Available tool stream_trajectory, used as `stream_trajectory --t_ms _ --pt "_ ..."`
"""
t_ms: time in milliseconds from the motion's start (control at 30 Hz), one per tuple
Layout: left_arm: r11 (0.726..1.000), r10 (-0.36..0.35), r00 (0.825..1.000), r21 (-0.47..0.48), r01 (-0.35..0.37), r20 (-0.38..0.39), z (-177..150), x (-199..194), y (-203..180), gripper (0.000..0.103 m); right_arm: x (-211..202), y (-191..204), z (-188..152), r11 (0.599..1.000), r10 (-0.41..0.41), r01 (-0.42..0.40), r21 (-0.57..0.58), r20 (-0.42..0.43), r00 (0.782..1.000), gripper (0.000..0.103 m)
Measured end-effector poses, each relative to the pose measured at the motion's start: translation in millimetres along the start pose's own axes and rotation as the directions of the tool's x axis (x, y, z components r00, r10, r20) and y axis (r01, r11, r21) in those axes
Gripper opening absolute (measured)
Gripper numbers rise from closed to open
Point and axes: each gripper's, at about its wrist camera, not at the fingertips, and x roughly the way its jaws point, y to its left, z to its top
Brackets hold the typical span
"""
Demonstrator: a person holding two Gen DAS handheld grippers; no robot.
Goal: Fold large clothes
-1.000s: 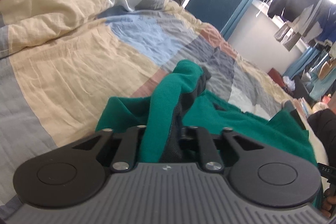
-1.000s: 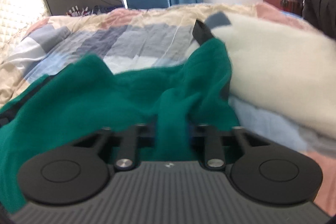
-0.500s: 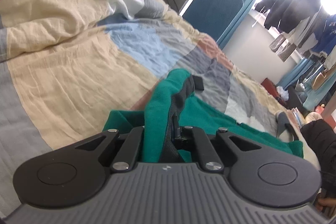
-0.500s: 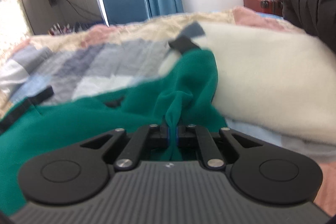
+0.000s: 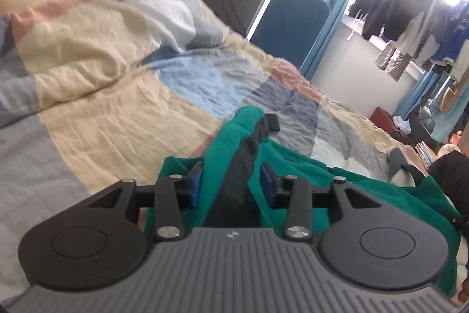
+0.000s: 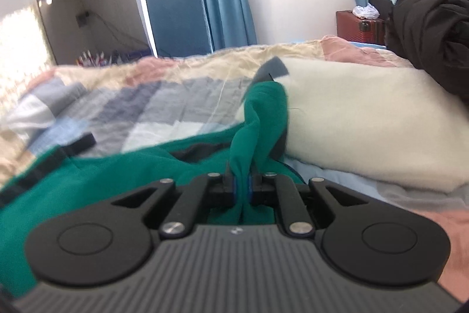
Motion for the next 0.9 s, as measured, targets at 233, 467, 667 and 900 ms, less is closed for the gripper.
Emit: stream_trajectory --t_ms 233,467,667,900 --pt "0.998 -0.027 0.999 0.05 0.025 0.047 -18 -62 -22 0.064 -53 -1 -7 0.994 0.058 -0.061 0.09 0.045 0.997 0.017" --pt "0.99 -0.137 0.991 0.016 0.137 0.007 -46 -94 -44 0.074 -98 20 -37 0.976 0.176 -0.179 0.125 0.032 0.984 0.017" --pt "0.988 -0.146 0.981 -0.075 0.137 -0.125 -68 -71 -43 0.085 -102 42 -59 0.954 0.248 -0.231 0.191 -0.069 0.966 0.036" --pt "0.972 -0.169 0.969 -0.194 0.133 -0.181 -69 -51 -28 0.095 -86 47 -72 0.916 0.314 -0.268 0.297 -0.117 0.942 0.085"
